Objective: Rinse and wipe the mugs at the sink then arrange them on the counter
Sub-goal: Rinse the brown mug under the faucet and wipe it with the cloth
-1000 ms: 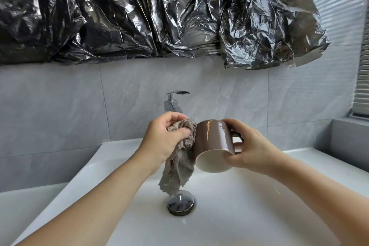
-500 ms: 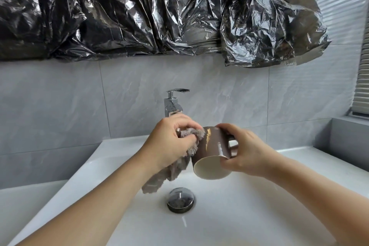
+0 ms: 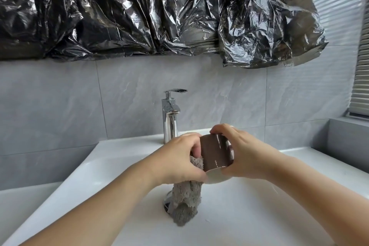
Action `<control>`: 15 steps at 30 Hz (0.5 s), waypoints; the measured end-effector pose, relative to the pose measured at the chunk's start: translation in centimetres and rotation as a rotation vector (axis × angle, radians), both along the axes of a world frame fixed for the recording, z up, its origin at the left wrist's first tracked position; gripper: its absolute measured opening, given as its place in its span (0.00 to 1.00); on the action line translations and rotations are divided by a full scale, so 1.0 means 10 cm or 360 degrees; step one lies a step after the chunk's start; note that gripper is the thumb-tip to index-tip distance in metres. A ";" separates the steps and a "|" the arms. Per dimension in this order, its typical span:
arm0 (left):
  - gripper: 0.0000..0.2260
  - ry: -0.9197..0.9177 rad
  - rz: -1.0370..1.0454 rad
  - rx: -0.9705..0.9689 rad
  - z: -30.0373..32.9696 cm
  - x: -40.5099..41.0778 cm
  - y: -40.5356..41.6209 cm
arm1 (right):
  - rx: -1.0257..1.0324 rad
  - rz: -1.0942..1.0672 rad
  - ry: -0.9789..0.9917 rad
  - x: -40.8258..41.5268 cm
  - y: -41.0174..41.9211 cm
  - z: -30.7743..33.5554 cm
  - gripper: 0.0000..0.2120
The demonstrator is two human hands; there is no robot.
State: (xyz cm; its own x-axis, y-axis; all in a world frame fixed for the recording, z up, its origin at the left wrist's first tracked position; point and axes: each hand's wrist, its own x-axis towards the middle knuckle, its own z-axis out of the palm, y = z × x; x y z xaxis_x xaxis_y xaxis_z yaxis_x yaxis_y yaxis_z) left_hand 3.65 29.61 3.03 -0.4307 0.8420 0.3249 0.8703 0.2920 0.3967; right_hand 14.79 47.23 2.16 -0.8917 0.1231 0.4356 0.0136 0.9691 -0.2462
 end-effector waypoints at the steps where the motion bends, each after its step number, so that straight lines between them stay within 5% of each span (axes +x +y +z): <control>1: 0.20 -0.0021 0.0005 0.0013 0.00 -0.01 0.00 | -0.0017 -0.0002 0.0001 0.00 0.01 -0.01 0.41; 5: 0.20 -0.0066 0.0013 0.0076 0.02 -0.02 -0.02 | -0.0254 0.0117 0.0061 -0.04 0.07 -0.07 0.40; 11: 0.20 -0.0523 -0.0141 0.0292 0.04 -0.15 -0.10 | -0.1113 0.0337 0.0083 -0.04 0.18 -0.07 0.44; 15: 0.19 -0.0582 -0.0261 0.0317 0.07 -0.15 -0.09 | -0.1047 0.0490 -0.0004 -0.06 0.14 -0.06 0.28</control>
